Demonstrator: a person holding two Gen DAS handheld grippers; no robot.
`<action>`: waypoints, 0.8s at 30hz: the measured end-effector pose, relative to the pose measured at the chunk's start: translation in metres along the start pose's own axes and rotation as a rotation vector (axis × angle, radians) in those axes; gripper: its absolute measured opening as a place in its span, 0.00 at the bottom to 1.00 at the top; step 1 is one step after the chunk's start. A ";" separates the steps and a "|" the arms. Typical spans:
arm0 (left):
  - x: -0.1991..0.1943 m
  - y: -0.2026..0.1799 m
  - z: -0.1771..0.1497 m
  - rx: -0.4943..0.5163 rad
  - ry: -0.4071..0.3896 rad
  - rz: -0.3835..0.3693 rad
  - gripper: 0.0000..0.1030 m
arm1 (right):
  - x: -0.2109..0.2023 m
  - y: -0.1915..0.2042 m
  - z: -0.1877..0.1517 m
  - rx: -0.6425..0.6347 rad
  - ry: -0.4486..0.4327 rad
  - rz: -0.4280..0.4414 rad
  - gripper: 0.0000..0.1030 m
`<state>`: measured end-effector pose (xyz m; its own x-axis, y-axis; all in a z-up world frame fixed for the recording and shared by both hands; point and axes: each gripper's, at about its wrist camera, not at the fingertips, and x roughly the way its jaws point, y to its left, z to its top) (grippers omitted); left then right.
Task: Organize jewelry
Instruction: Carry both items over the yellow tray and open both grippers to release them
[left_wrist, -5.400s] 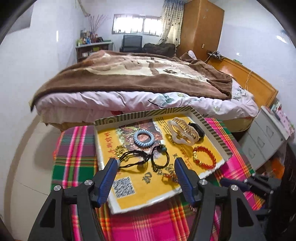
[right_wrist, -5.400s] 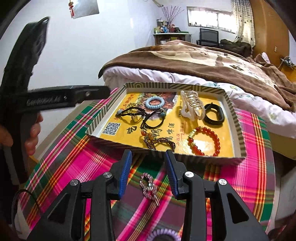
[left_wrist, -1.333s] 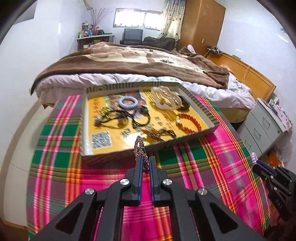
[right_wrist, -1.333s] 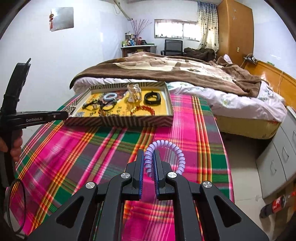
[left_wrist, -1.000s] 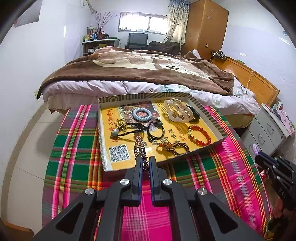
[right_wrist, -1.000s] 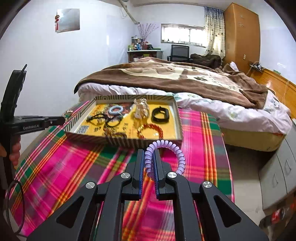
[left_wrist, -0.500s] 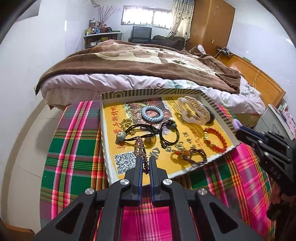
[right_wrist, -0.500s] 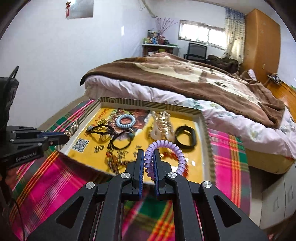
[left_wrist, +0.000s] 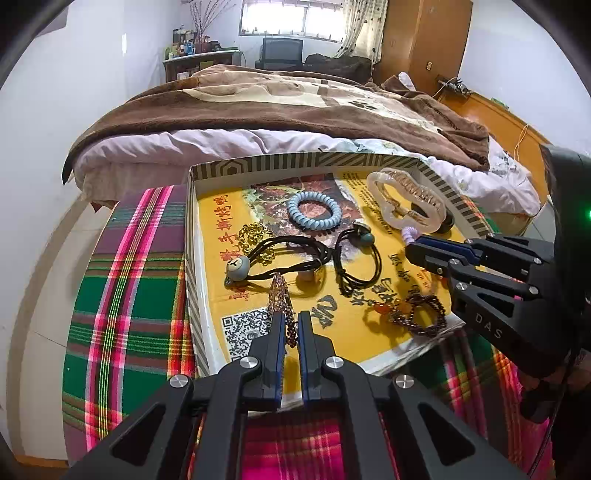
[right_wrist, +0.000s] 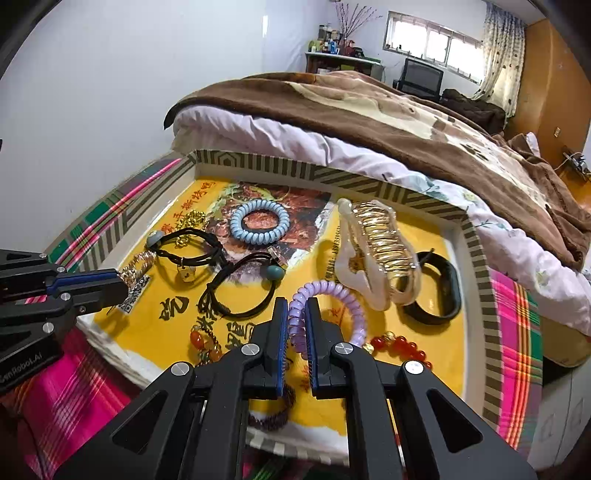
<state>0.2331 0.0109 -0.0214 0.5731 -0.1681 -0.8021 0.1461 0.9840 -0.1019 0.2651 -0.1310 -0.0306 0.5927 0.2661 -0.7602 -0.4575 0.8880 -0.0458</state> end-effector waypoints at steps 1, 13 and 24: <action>0.002 0.000 0.000 -0.001 0.006 0.000 0.06 | 0.003 0.000 0.000 -0.001 0.008 -0.002 0.09; 0.008 0.001 0.000 -0.012 0.019 0.005 0.06 | 0.014 0.000 0.000 0.012 0.035 0.012 0.09; 0.009 0.002 -0.001 -0.021 0.026 0.018 0.31 | 0.009 -0.005 0.002 0.051 0.022 0.035 0.15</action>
<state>0.2376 0.0111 -0.0290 0.5541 -0.1487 -0.8191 0.1188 0.9880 -0.0990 0.2741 -0.1325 -0.0363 0.5615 0.2898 -0.7751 -0.4435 0.8962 0.0138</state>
